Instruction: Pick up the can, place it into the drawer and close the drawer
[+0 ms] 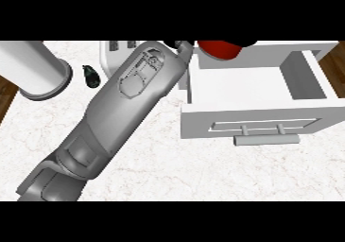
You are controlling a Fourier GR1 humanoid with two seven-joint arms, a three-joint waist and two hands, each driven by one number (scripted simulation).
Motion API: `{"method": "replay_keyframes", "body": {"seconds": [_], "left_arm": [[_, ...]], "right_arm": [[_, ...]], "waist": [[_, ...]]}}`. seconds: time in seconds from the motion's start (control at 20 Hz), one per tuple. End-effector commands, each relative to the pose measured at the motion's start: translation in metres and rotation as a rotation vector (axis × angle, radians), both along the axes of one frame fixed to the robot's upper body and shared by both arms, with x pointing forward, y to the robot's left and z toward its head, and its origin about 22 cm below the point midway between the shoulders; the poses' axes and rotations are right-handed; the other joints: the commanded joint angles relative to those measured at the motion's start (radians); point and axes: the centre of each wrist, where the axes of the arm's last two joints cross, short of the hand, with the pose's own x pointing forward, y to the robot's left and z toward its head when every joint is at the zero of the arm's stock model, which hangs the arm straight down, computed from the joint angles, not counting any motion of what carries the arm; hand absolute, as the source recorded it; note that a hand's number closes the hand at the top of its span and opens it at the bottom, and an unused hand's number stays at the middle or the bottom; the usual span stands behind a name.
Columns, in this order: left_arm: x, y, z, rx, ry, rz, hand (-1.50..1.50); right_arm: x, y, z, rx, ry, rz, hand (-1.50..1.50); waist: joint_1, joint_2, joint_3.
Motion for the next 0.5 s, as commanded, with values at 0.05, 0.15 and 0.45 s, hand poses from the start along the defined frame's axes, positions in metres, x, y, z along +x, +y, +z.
{"method": "replay_keyframes", "body": {"seconds": [0.05,0.15,0.45], "left_arm": [[0.010,-0.013,0.007,0.033,0.005,0.001,1.50],[0.018,-0.009,0.003,0.039,-0.002,0.018,1.50],[0.008,-0.026,-0.002,0.074,0.000,0.026,1.50]], "right_arm": [[0.010,0.000,-0.009,-0.005,0.001,0.011,-1.50],[0.001,-0.008,-0.003,-0.001,-0.015,0.002,-1.50],[0.009,0.023,0.010,-0.016,-0.006,0.019,-1.50]], "waist": [[-0.011,0.004,0.001],[-0.021,0.007,0.001],[-0.020,0.002,0.000]]}}
